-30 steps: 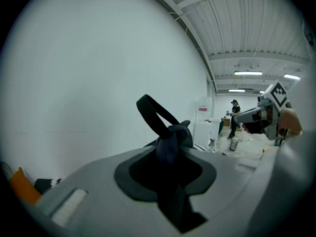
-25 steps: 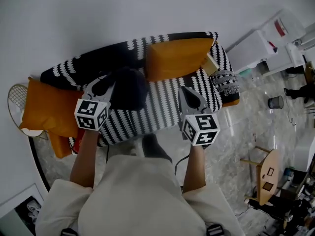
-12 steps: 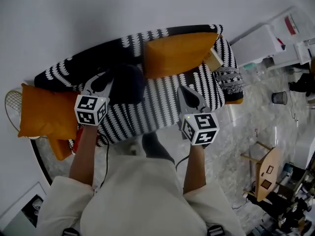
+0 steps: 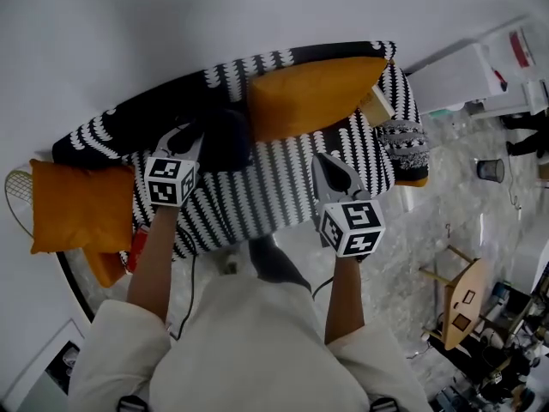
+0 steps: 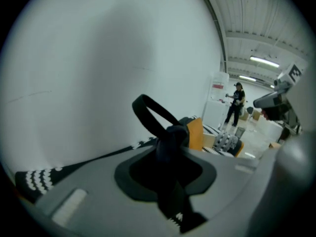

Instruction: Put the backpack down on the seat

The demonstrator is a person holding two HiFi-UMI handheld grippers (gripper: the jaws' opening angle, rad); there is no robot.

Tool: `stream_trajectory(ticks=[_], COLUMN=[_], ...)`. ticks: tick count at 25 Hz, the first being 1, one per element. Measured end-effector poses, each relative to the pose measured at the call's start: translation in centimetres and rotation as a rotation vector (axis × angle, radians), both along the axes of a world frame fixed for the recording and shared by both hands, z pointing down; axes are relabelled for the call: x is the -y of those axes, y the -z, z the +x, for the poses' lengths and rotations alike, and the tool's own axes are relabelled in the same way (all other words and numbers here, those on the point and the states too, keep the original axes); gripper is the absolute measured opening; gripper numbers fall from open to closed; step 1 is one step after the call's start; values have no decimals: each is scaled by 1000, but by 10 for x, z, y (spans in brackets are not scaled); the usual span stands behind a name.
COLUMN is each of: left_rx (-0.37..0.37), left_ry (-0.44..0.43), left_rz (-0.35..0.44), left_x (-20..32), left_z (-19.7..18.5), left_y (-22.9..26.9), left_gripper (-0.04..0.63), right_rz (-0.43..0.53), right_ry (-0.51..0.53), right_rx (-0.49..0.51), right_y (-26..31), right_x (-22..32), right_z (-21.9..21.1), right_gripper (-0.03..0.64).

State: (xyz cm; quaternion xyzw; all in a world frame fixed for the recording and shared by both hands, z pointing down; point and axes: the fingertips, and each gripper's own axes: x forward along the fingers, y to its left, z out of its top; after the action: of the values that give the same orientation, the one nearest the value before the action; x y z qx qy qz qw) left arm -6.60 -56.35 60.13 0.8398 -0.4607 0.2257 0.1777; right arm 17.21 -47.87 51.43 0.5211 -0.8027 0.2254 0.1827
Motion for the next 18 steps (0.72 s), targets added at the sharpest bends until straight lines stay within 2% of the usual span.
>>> stream_trajectory(ticks=[7, 12, 18], left_rx=[31, 71, 102], left_ry=[-26, -78, -61], left_rz=[-67, -147, -233], left_x=[40, 57, 78], left_z=[8, 19, 22], left_y=[-61, -110, -156], left_gripper=[81, 86, 94], right_rz=[-43, -88, -140], right_ry=[7, 5, 2], right_rx=[2, 11, 10], right_y=[-28, -56, -86], right_x=[27, 40, 57], right_z=[11, 20, 27], right_gripper=[6, 6, 6])
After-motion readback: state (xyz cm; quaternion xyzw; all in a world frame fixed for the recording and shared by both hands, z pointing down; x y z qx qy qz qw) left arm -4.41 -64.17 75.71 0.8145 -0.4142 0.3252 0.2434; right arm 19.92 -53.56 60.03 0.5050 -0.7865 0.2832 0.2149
